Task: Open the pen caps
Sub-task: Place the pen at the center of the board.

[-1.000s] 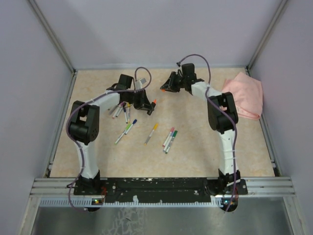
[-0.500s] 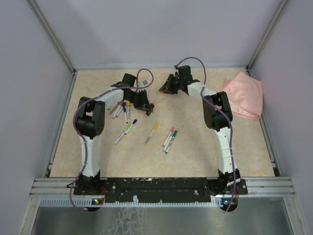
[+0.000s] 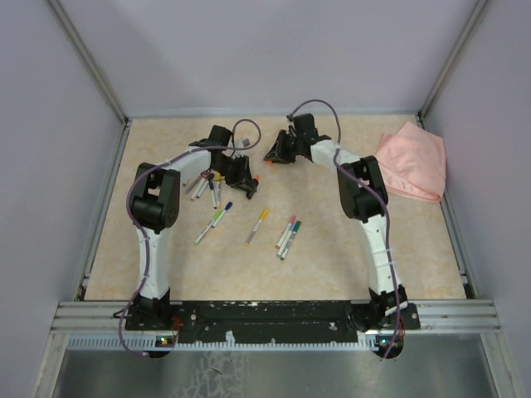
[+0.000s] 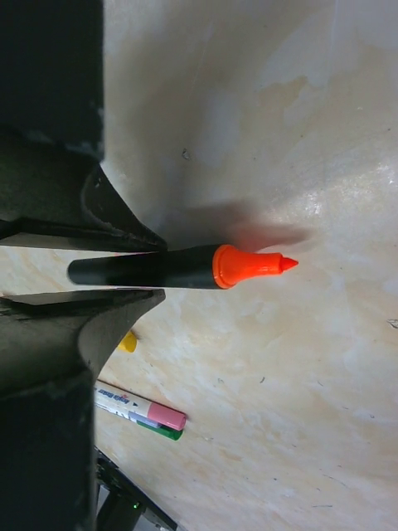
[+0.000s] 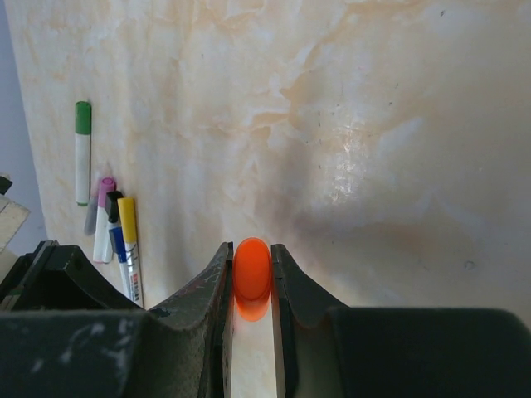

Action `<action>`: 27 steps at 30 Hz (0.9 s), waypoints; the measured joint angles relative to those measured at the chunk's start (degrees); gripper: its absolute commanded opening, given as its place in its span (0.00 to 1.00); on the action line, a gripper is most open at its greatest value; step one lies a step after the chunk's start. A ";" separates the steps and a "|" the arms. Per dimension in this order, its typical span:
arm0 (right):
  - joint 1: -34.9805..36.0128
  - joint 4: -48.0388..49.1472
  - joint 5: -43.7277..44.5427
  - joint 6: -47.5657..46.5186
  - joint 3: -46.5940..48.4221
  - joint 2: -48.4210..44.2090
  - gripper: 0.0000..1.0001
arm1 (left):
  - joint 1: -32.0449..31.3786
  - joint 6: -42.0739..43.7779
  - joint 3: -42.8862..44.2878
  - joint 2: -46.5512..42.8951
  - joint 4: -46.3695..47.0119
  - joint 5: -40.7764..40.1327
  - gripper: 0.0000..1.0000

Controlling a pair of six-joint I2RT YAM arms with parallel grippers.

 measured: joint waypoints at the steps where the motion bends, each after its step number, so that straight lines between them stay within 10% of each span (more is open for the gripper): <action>1: 0.15 -0.09 0.07 -0.15 0.04 0.00 0.07 | 0.02 0.09 0.00 0.02 -0.15 0.00 0.32; 27: 0.48 -6.99 3.76 -4.50 4.94 0.52 0.34 | 0.07 2.89 -5.73 -12.52 -2.58 -8.02 0.45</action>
